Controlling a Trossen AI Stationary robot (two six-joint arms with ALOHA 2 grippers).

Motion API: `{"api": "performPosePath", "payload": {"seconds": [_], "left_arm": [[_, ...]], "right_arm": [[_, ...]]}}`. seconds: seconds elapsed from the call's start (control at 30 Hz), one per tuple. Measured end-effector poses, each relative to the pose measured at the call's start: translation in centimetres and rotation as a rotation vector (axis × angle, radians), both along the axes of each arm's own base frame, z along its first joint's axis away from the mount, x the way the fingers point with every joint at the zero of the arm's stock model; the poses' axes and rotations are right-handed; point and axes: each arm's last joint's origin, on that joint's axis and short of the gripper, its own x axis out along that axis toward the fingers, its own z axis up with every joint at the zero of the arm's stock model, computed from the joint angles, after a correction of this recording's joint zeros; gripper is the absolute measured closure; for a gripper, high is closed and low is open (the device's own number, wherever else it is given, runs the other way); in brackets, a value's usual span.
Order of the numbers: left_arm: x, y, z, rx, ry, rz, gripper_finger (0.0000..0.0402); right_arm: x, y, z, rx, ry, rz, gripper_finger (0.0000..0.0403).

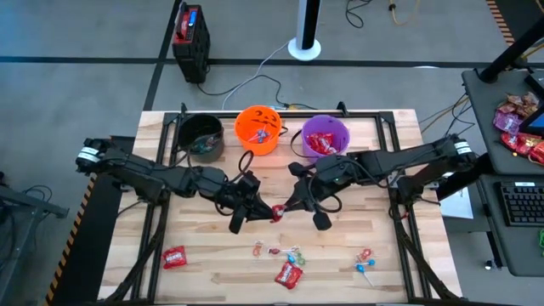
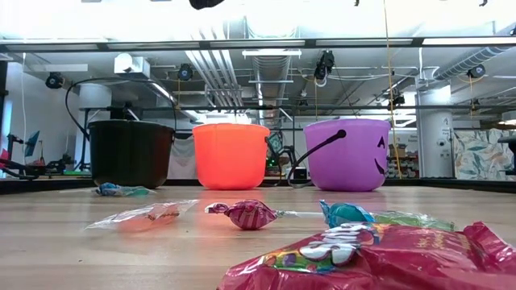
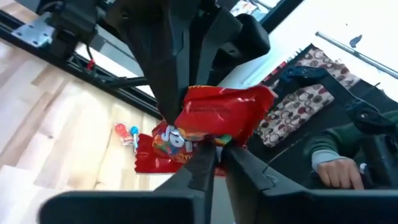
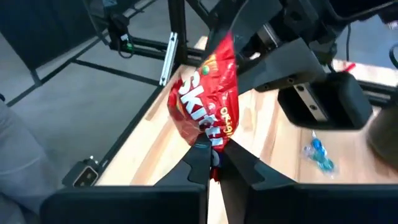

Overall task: Sort candy by brand, put in halloween buckets
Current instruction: Put the red candy into the violet bucket

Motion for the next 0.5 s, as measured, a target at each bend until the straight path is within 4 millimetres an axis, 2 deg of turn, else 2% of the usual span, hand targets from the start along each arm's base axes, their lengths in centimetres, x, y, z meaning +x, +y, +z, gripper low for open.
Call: {"api": "performPosePath", "payload": {"seconds": [0.13,0.27,0.37,0.5], "left_arm": [[-0.3,0.2,0.3,-0.012,0.004,0.013,0.0339],[-0.6,0.7,-0.1,-0.038,0.082,0.050,0.0291],[-0.9,1.0,-0.3,-0.035,0.149,0.063,0.0264],[-1.8,1.4,0.2,-0.081,0.286,0.090,0.0250]], "right_arm": [[-0.9,-0.7,0.1,-0.010,0.051,-0.024,0.0390],[-2.0,-2.2,-0.1,-0.022,0.151,-0.102,0.0390],[-2.9,-4.1,-0.6,-0.101,0.255,-0.306,0.0390],[-4.3,-7.7,-1.8,-0.268,0.412,-0.715,0.0390]]}}
